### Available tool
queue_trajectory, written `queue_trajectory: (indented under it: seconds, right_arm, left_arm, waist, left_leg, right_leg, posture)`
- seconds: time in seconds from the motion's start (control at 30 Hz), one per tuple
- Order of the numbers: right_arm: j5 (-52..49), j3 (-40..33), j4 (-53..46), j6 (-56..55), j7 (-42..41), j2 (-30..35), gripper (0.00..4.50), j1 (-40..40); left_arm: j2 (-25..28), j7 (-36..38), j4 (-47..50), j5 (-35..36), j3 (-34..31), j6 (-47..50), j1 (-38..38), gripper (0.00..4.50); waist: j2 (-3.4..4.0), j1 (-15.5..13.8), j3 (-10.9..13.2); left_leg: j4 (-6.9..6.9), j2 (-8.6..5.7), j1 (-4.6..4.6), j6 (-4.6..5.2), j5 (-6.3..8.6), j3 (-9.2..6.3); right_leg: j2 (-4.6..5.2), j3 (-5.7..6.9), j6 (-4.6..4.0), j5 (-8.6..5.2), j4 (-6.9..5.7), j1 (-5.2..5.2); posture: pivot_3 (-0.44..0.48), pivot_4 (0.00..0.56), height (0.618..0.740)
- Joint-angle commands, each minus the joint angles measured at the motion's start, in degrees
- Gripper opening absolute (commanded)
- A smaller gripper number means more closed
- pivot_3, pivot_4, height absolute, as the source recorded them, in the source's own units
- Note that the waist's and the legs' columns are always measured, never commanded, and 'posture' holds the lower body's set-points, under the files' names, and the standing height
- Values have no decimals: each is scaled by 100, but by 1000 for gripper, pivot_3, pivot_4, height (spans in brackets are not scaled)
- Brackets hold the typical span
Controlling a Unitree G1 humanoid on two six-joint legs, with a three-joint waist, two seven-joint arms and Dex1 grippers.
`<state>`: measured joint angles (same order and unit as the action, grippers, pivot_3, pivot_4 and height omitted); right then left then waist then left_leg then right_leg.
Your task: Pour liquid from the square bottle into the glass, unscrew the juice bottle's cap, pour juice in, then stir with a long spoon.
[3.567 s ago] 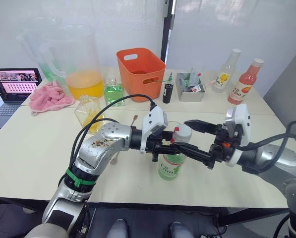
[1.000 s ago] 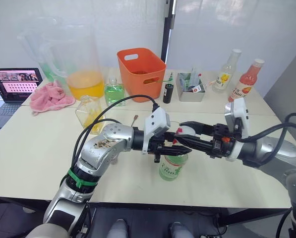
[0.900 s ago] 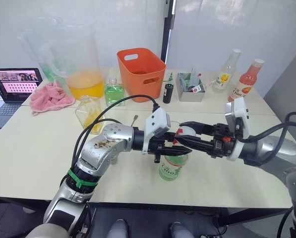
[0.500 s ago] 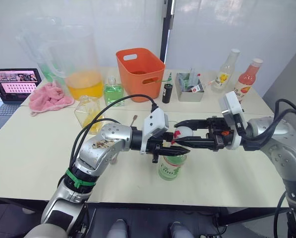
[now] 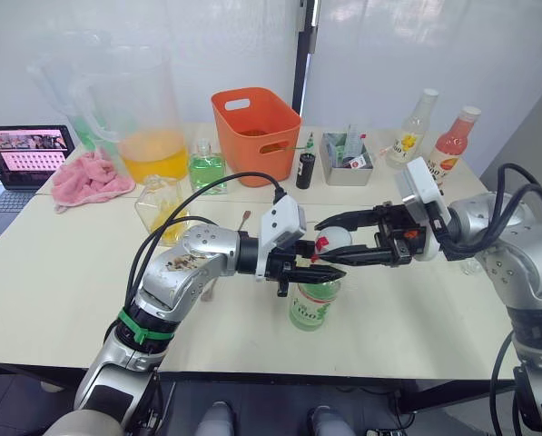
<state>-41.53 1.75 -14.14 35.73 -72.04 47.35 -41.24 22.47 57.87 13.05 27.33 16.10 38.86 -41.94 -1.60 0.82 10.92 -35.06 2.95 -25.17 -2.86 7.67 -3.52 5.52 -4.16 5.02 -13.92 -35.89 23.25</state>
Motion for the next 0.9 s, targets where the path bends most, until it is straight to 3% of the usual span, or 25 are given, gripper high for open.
queue_trajectory:
  seconds: [0.03, 0.47, 0.7, 0.9]
  right_arm:
    - [-437, -527, -184, 249, 23, 159, 1667, -313]
    - [-371, -1674, 454, 479, 535, 815, 1606, -117]
    - [445, -2388, 1486, -336, 1152, 845, 1606, 806]
    - [997, -2747, 1981, -903, 2041, 368, 1606, 1702]
  left_arm:
    - [5, 86, 64, -76, 231, -4, -19, 1433]
    - [-57, 85, 18, -55, 278, -64, -13, 1433]
    - [-67, 72, 15, -78, 263, -128, 0, 1433]
    - [-120, -23, 5, -87, 168, -213, 22, 1433]
  waist:
    - [0, -4, 0]
    - [0, -36, 0]
    - [1, -32, 0]
    - [7, -10, -4]
  left_leg:
    - [1, 0, -1, 0, 0, 0]
    - [-2, -1, -1, 0, 0, 0]
    - [-2, -1, 0, 0, 0, 1]
    - [-2, -3, 1, 1, 0, 2]
  right_leg:
    - [0, 0, 0, 0, 1, 1]
    - [2, 0, 0, 0, 3, -4]
    - [2, 0, 0, 0, 4, -6]
    - [2, -1, 2, 1, 3, -7]
  posture:
    - [0, 150, 740]
    - [0, 150, 740]
    - [0, 150, 740]
    - [0, 150, 740]
